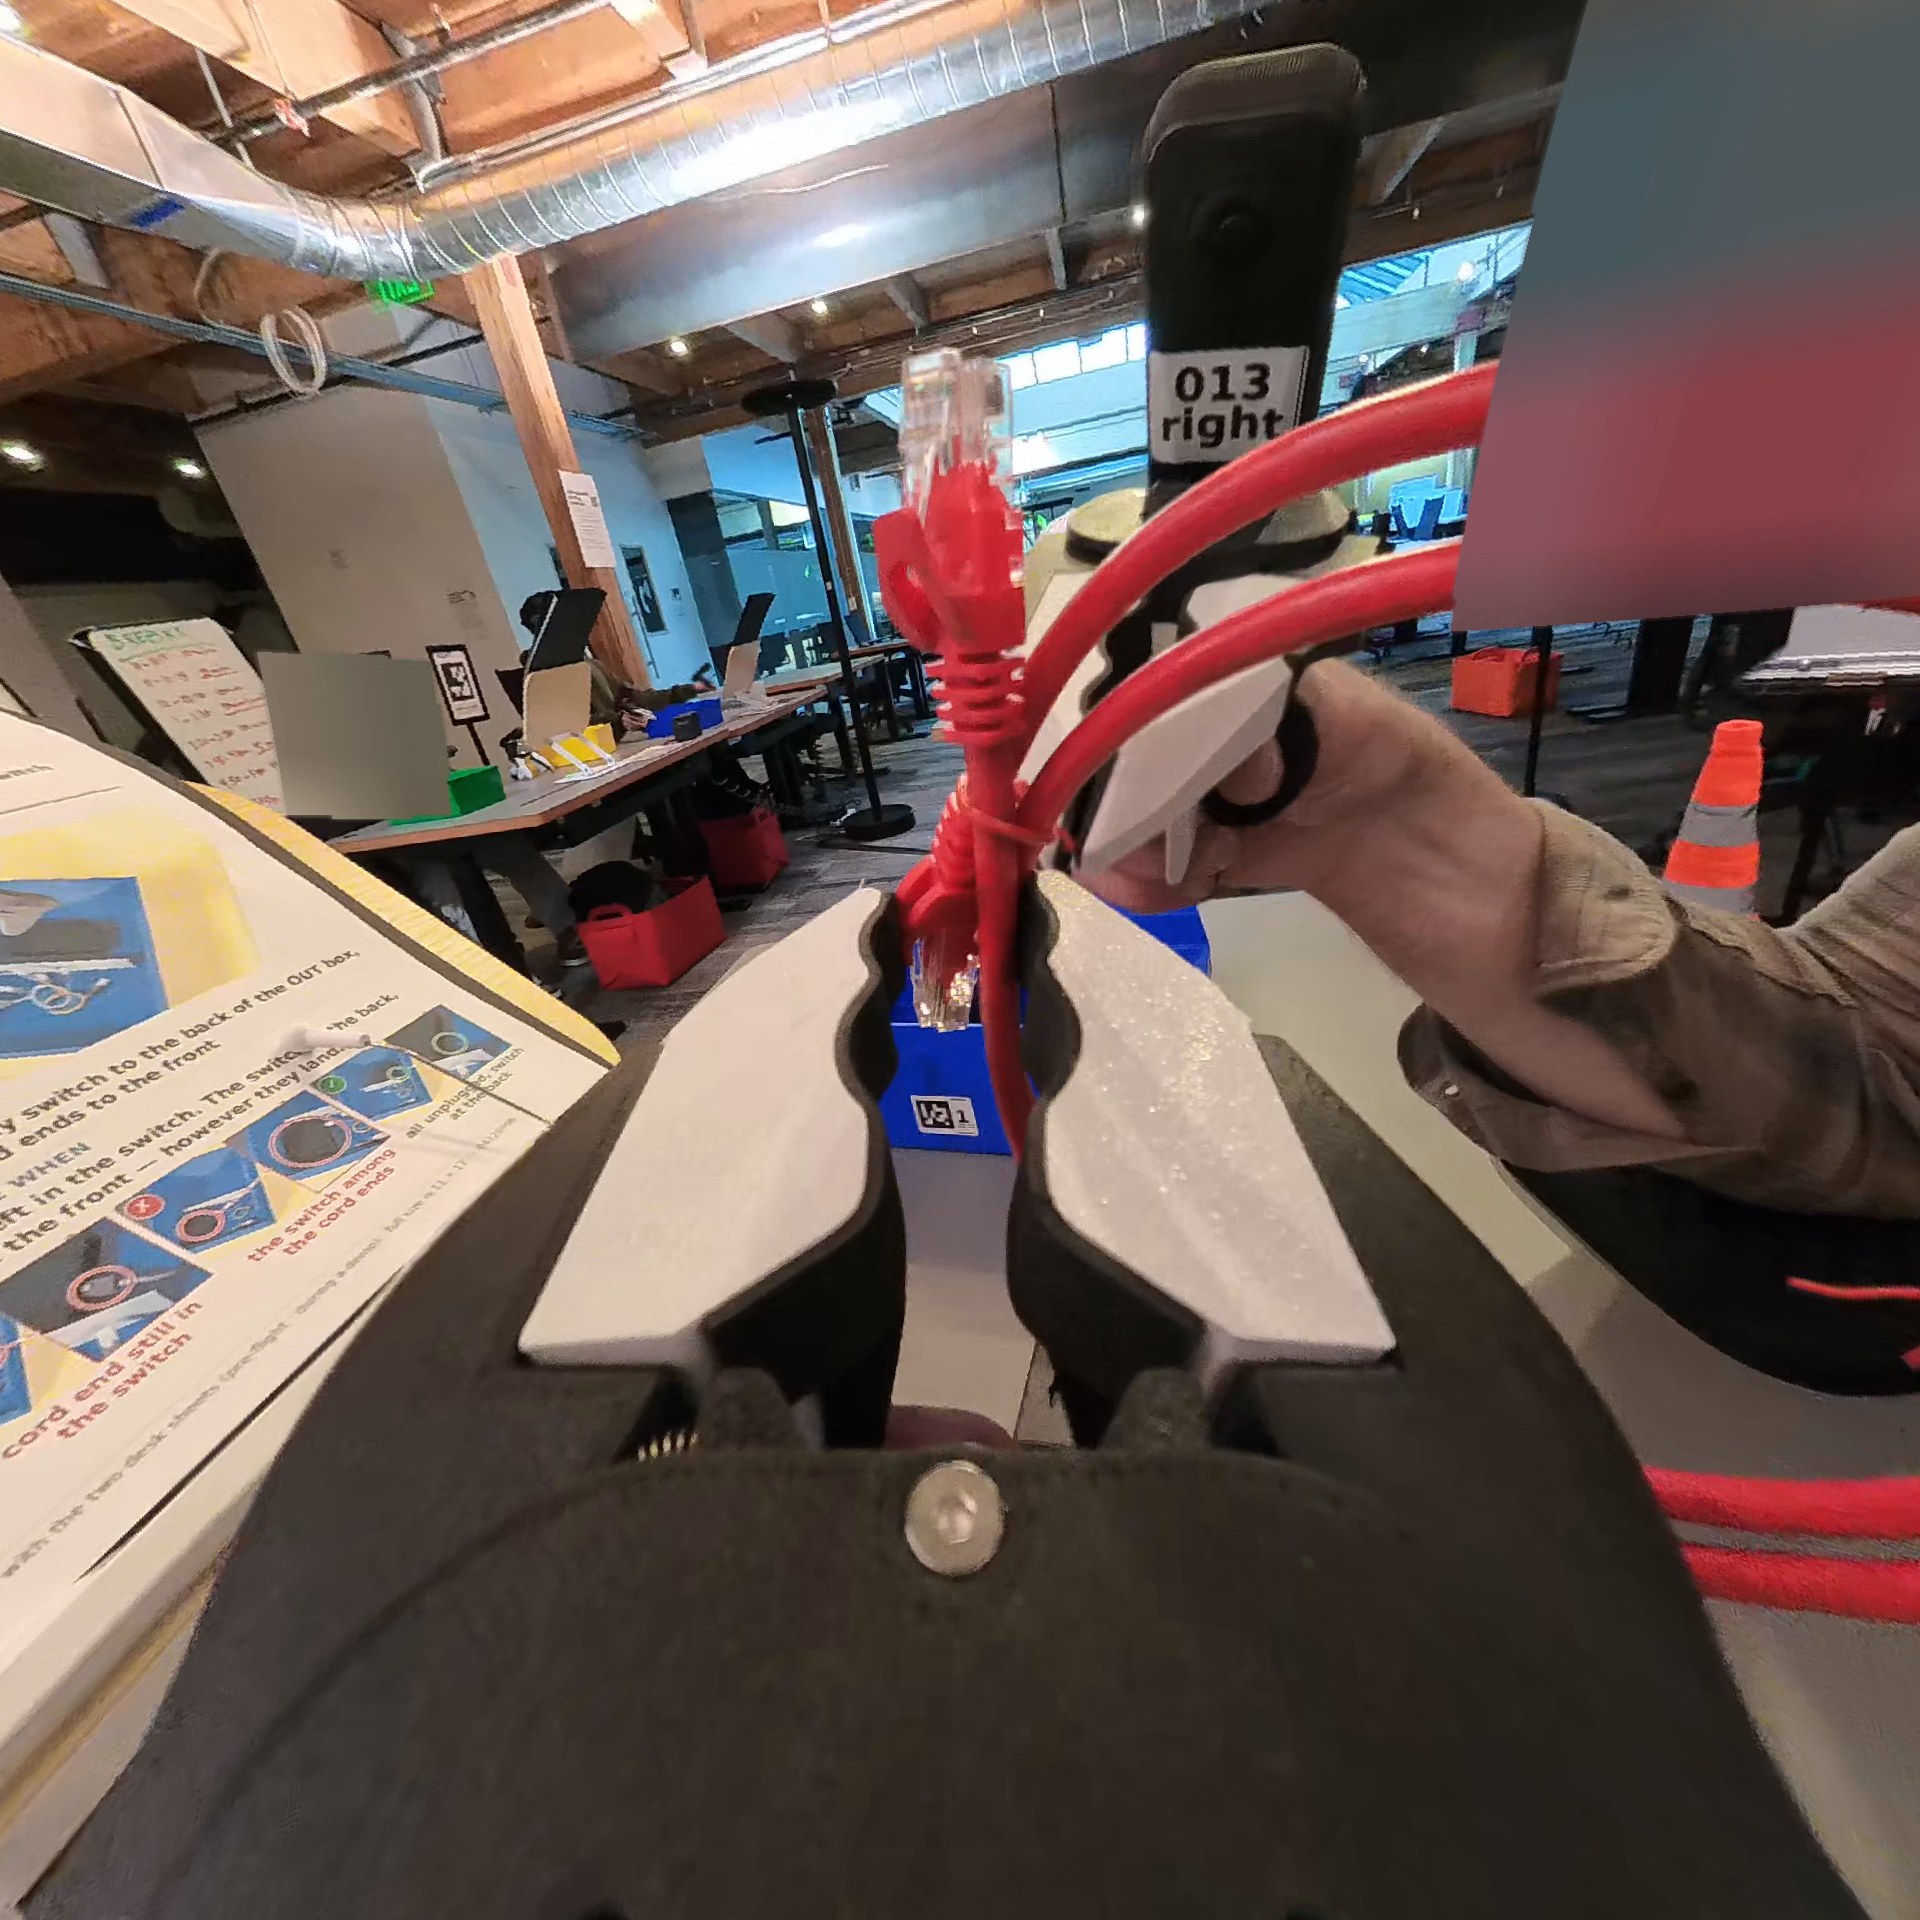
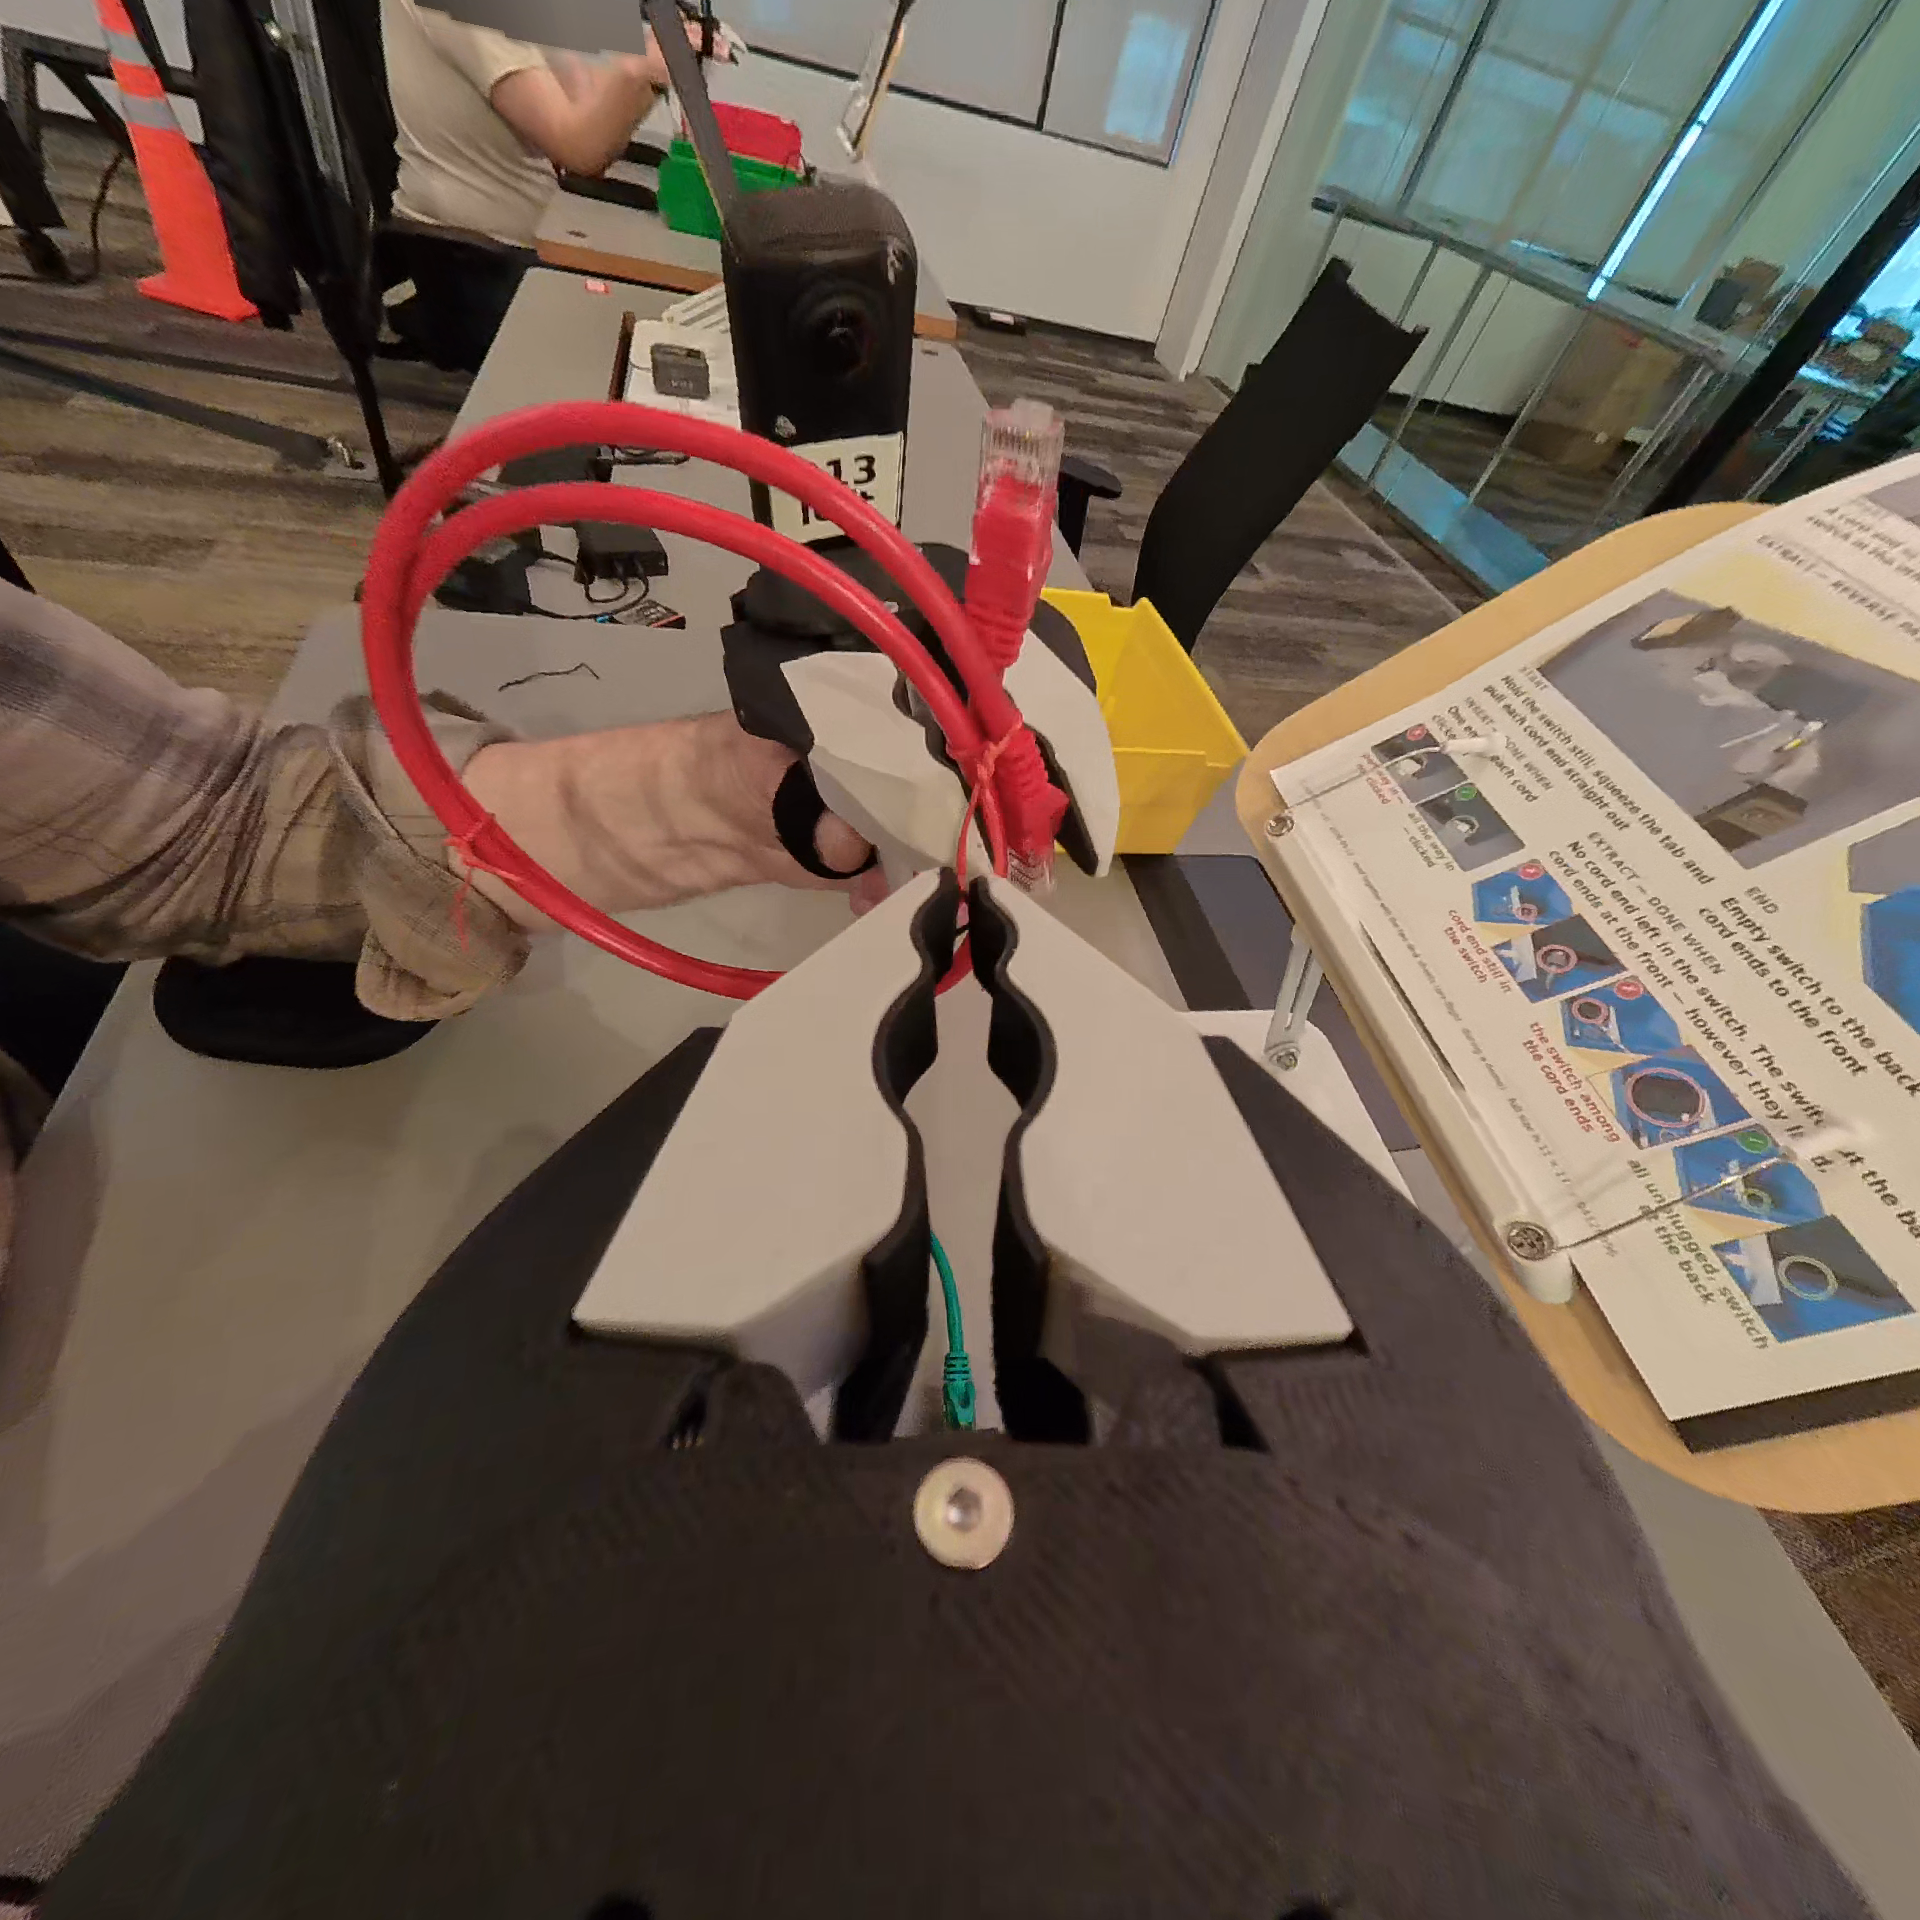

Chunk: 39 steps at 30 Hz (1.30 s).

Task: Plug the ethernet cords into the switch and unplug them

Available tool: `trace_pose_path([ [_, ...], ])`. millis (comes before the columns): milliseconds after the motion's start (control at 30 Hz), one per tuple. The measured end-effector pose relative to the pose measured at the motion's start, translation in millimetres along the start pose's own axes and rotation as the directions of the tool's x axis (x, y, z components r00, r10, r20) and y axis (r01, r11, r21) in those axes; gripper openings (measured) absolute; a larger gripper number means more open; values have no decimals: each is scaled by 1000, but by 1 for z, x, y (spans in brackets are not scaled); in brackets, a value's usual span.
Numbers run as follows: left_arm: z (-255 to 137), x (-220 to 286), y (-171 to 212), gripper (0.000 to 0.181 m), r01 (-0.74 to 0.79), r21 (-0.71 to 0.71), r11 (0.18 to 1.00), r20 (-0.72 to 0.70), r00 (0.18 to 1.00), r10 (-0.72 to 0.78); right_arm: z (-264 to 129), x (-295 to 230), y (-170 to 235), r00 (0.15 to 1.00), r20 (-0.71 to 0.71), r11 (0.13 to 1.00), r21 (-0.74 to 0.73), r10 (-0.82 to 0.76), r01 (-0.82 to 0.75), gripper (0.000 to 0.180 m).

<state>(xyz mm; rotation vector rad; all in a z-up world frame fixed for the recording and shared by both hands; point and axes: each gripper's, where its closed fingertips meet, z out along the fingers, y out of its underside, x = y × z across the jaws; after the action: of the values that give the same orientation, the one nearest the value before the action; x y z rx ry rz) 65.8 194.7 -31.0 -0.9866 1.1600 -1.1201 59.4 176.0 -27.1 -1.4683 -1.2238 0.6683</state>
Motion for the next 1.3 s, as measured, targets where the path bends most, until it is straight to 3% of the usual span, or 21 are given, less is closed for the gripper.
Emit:
trace_pose_path([
  [67, 0, 3, 0, 20, -18, -7, 1000, -9, 1000, 18, -6, -2, -6, 1000, 9, 1000, 28, 11, -11, 11],
  [167, 1, 7, -2, 20, -26, 1, 1000, -27, 999, 26, -11, -5, -15, 992, 84, 989, 108, 91, -99, 14],
  [400, 3, 14, -3, 21, -44, 12, 999, -57, 997, 45, -2, -16, -13, 913, 331, 941, 155, 238, -301, 8],
  [633, 2, 17, -7, 21, -44, 23, 999, -70, 996, 46, -3, -15, -18, 881, 395, 910, 207, 259, -360, 0],
  [733, 1, 11, -5, 21, -27, 7, 1000, -48, 998, 27, -1, -8, -19, 935, 289, 936, 218, 208, -275, 0],
  [833, 2, 3, -3, 20, 16, -17, 1000, -14, 1000, -16, 2, 1, -17, 997, 61, 986, 157, 56, -65, 0],
  [900, 3, -1, -1, 21, 65, -26, 998, -4, 998, -66, 0, 5, -21, 988, -107, 988, 86, -115, 125, 0],
  [967, 6, -5, 3, 20, 112, -37, 993, 13, 994, -112, -1, 11, -21, 921, -262, 957, -49, -289, 286, 0],
  [1033, 8, -7, 5, 20, 140, -42, 989, 22, 990, -140, 1, 10, -24, 801, -350, 874, -188, -486, 449, 0],
  [1133, 10, -6, 4, 20, 141, -47, 989, 35, 990, -139, 5, 6, -22, 661, -360, 753, -322, -658, 574, 0],
  [1300, 12, -9, 5, 20, 136, -49, 989, 70, 989, -133, 0, 11, -8, 583, -308, 655, -451, -752, 606, 0],
])
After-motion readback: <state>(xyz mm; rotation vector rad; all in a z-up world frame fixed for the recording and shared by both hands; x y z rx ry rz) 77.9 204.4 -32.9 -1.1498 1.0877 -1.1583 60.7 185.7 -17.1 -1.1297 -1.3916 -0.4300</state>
